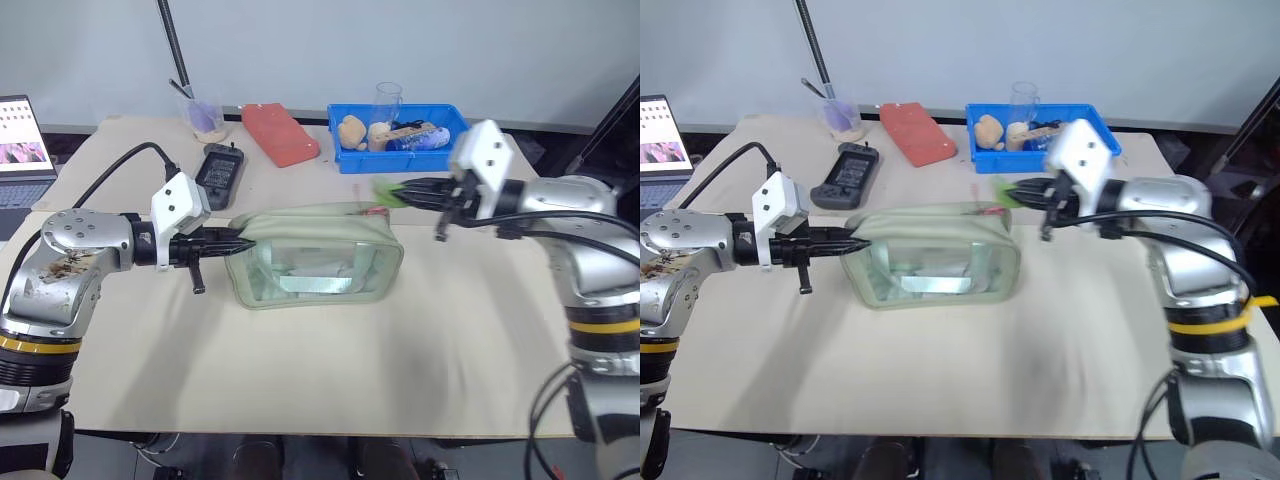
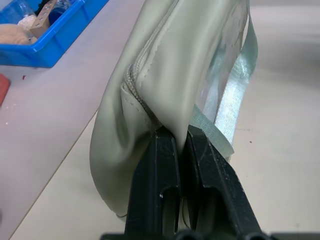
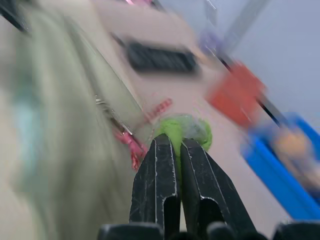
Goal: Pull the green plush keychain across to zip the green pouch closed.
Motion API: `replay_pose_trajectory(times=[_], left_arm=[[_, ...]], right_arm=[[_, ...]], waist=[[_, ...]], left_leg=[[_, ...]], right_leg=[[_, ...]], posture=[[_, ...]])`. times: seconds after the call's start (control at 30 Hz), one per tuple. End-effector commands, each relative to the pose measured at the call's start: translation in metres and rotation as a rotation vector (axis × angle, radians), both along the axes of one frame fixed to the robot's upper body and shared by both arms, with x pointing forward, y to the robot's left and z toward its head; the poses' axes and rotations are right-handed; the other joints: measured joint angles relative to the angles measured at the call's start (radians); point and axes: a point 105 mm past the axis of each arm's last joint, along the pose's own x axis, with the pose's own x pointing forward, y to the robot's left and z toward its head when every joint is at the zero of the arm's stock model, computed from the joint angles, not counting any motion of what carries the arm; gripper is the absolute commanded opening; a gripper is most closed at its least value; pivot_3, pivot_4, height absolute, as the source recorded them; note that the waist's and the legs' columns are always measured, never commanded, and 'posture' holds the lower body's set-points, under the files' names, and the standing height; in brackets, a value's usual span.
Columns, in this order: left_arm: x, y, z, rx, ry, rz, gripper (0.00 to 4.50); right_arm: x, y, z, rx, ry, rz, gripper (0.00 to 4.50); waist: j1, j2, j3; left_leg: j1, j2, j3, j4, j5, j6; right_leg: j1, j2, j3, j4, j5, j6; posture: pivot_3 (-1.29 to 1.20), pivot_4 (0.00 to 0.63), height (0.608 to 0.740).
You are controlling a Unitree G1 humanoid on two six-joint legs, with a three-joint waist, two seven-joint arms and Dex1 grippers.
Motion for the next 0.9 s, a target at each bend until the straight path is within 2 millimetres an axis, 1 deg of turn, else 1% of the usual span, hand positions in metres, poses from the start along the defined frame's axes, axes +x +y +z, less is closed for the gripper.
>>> replay_pose_trajectory(times=[0.03, 0.07, 0.1, 0.17, 0.23, 0.3, 0.4, 0.5, 0.57, 0.6, 0.67, 0.7, 0.77, 0.8, 0.9], left_arm=[[0.006, 0.012, 0.005, 0.028, -0.031, 0.033, 0.00], [0.009, 0.013, 0.005, 0.030, -0.035, 0.038, 0.00], [0.011, 0.013, 0.004, 0.037, -0.040, 0.040, 0.00], [0.014, 0.013, 0.003, 0.041, -0.044, 0.038, 0.00], [0.016, 0.012, 0.003, 0.039, -0.045, 0.033, 0.00], [0.016, 0.010, 0.003, 0.032, -0.044, 0.024, 0.00], [0.017, 0.007, 0.001, 0.025, -0.044, 0.013, 0.00], [0.016, 0.005, 0.003, 0.012, -0.053, 0.009, 0.00], [0.016, 0.006, 0.005, 0.006, -0.062, 0.012, 0.00], [0.015, 0.007, 0.007, -0.004, -0.061, 0.015, 0.00], [0.012, 0.011, 0.015, -0.038, -0.050, 0.016, 0.80], [0.010, 0.015, 0.021, -0.062, -0.042, 0.025, 1.09], [0.012, 0.023, 0.035, -0.120, -0.058, 0.071, 2.00], [0.014, 0.030, 0.043, -0.161, -0.066, 0.103, 2.54], [0.008, 0.043, 0.059, -0.253, -0.046, 0.148, 4.06]], right_arm=[[0.004, -0.043, 0.006, 0.032, -0.054, -0.159, 0.08], [0.007, -0.051, -0.006, 0.024, -0.037, -0.193, 0.08], [0.009, -0.054, -0.023, 0.028, -0.002, -0.210, 0.08], [0.010, -0.052, -0.054, 0.044, 0.066, -0.213, 0.08], [0.008, -0.037, -0.080, 0.082, 0.136, -0.181, 0.08], [0.000, -0.013, -0.106, 0.109, 0.211, -0.124, 0.08], [-0.006, 0.010, -0.126, 0.140, 0.263, -0.080, 0.08], [-0.007, 0.016, -0.135, 0.130, 0.277, -0.071, 0.08], [-0.004, 0.011, -0.130, 0.125, 0.264, -0.076, 0.08], [-0.001, 0.006, -0.122, 0.128, 0.247, -0.085, 0.08], [0.004, -0.007, -0.099, 0.140, 0.214, -0.091, 0.80], [0.005, -0.014, -0.083, 0.143, 0.194, -0.088, 1.06], [0.006, -0.026, -0.056, 0.129, 0.144, -0.088, 1.71], [0.006, -0.033, -0.044, 0.125, 0.131, -0.088, 2.11], [-0.003, -0.042, -0.014, 0.108, 0.127, -0.050, 3.14]], waist=[[-0.002, 0.000, 0.000], [-0.006, 0.000, 0.000], [-0.007, 0.000, 0.000], [-0.009, 0.000, 0.000], [-0.011, 0.000, 0.000], [-0.013, 0.000, 0.000], [-0.013, 0.000, 0.000], [-0.010, 0.000, -0.001], [-0.008, 0.000, -0.001], [-0.008, 0.000, -0.001], [-0.008, 0.000, -0.001], [-0.008, 0.000, 0.000], [-0.007, 0.001, 0.000], [-0.007, 0.001, 0.000], [-0.007, 0.001, 0.000]], left_leg=[[0.000, 0.000, 0.000, 0.000, 0.000, 0.000], [0.000, 0.000, 0.000, 0.000, 0.000, 0.000], [0.001, 0.000, 0.000, 0.000, 0.000, 0.000], [0.002, 0.000, -0.001, 0.000, 0.000, 0.000], [0.002, 0.000, -0.001, 0.000, 0.000, 0.000], [0.002, 0.000, 0.000, 0.000, 0.000, 0.000], [0.002, 0.000, -0.001, 0.000, 0.000, 0.000], [0.002, 0.000, -0.001, 0.000, 0.000, 0.000], [0.002, 0.000, -0.001, 0.000, 0.000, 0.000], [0.002, 0.000, -0.001, 0.000, 0.000, 0.000], [0.002, 0.000, 0.000, 0.001, 0.000, 0.000], [0.002, 0.000, -0.001, 0.001, 0.000, 0.000], [0.001, 0.000, 0.000, 0.001, 0.000, 0.000], [0.001, 0.000, -0.001, 0.000, 0.000, 0.000], [0.001, 0.000, -0.001, 0.000, 0.000, 0.000]], right_leg=[[0.000, 0.000, 0.000, 0.000, 0.000, 0.000], [0.000, 0.000, 0.000, 0.000, 0.000, 0.000], [0.001, 0.000, 0.000, 0.000, 0.000, 0.000], [0.001, 0.001, 0.000, 0.000, 0.000, 0.000], [0.001, 0.001, 0.000, 0.001, 0.000, 0.000], [0.001, 0.001, 0.001, 0.001, 0.000, 0.001], [0.001, 0.001, 0.001, 0.002, 0.003, 0.006], [0.001, 0.001, 0.001, 0.001, 0.003, 0.005], [0.002, 0.001, 0.001, 0.001, 0.002, 0.003], [0.002, 0.001, 0.001, 0.001, 0.001, 0.003], [0.002, 0.001, 0.001, 0.001, 0.000, 0.001], [0.002, 0.001, 0.001, 0.001, 0.000, 0.001], [0.001, 0.001, 0.001, 0.001, 0.000, 0.001], [0.000, 0.001, 0.001, 0.001, 0.000, 0.001], [0.001, 0.002, 0.000, 0.001, 0.000, 0.001]], posture=[[0.00, 0.150, 0.740], [0.00, 0.150, 0.740], [0.00, 0.150, 0.740], [0.00, 0.150, 0.740], [0.00, 0.150, 0.740], [0.00, 0.150, 0.740], [0.00, 0.150, 0.740], [0.00, 0.150, 0.740], [0.00, 0.150, 0.740], [0.00, 0.150, 0.740], [0.00, 0.150, 0.740], [0.00, 0.150, 0.740], [0.00, 0.150, 0.740], [0.00, 0.150, 0.740], [0.00, 0.150, 0.740]])
